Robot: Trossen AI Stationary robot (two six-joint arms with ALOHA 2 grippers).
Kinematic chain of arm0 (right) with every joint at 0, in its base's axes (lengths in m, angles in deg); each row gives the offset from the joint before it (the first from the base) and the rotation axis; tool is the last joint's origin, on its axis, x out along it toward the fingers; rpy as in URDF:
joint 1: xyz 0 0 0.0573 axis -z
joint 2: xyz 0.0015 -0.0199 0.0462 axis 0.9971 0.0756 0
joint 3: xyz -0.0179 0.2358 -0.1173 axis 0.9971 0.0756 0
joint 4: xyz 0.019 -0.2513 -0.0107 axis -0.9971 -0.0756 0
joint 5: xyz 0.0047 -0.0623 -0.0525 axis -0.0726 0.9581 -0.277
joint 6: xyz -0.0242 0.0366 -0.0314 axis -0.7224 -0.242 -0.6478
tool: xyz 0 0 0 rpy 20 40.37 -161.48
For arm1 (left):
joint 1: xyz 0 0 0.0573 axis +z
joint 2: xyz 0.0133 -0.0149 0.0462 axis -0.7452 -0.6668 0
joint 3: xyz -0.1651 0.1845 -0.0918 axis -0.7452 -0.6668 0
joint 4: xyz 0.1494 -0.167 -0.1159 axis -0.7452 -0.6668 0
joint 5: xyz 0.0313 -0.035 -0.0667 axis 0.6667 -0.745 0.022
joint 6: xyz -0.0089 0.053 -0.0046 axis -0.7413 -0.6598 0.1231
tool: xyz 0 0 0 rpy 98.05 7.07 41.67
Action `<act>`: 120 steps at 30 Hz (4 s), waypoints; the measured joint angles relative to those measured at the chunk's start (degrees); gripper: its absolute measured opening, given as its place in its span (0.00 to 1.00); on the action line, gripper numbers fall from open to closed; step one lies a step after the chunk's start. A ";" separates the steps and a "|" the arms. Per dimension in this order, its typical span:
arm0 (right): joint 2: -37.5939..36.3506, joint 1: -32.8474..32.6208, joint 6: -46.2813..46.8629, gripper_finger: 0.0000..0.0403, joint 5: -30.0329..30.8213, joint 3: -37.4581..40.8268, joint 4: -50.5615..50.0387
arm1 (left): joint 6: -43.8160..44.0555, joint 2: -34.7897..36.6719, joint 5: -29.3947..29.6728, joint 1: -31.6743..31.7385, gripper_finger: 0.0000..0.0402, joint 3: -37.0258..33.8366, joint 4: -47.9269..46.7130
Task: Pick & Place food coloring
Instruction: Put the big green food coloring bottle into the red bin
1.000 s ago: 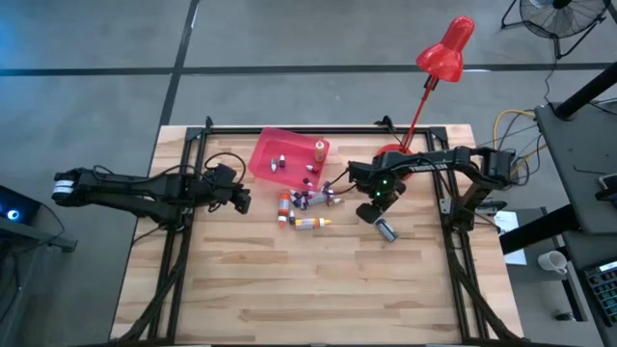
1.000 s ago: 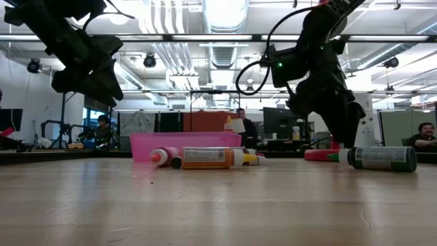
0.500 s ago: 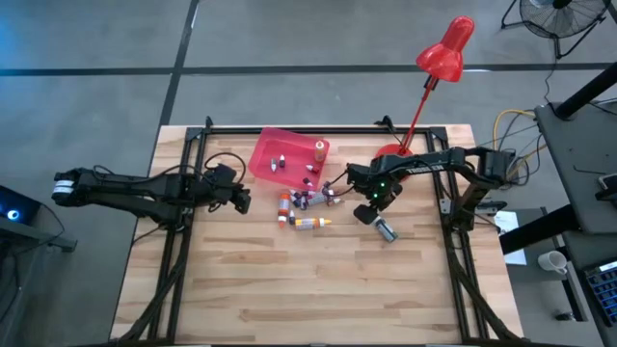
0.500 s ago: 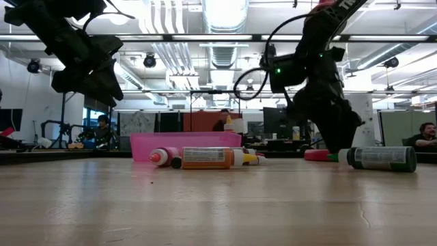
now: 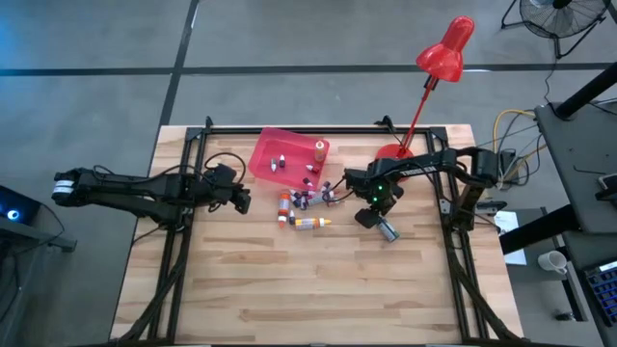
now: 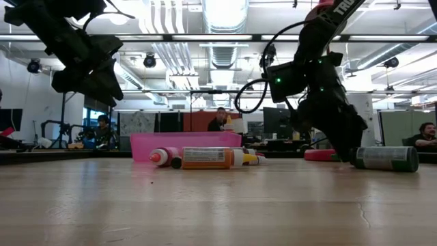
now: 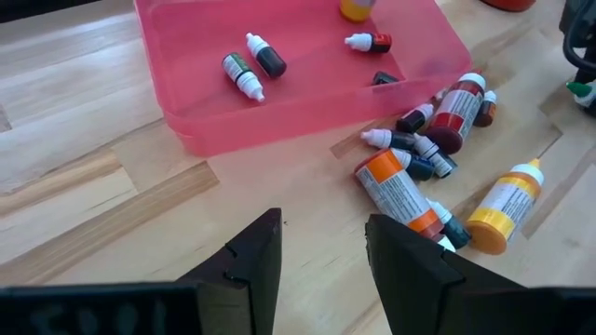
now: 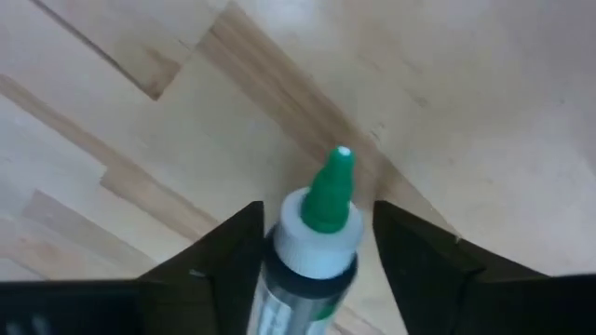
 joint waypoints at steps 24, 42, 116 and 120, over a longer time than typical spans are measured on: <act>-21.31 -7.17 -17.40 0.26 25.27 3.29 30.59 | 0.15 0.00 0.21 0.01 0.33 0.02 -0.01; -16.54 -12.51 4.66 0.26 54.52 15.60 54.77 | 0.25 0.00 0.21 0.01 0.33 0.02 0.00; -28.00 1.27 -36.37 0.68 28.96 9.74 28.17 | 0.45 -0.02 4.11 0.01 0.33 0.02 2.20; -21.48 4.05 -33.35 0.67 28.94 -1.30 20.46 | 1.62 -0.02 3.96 0.01 0.33 0.02 2.17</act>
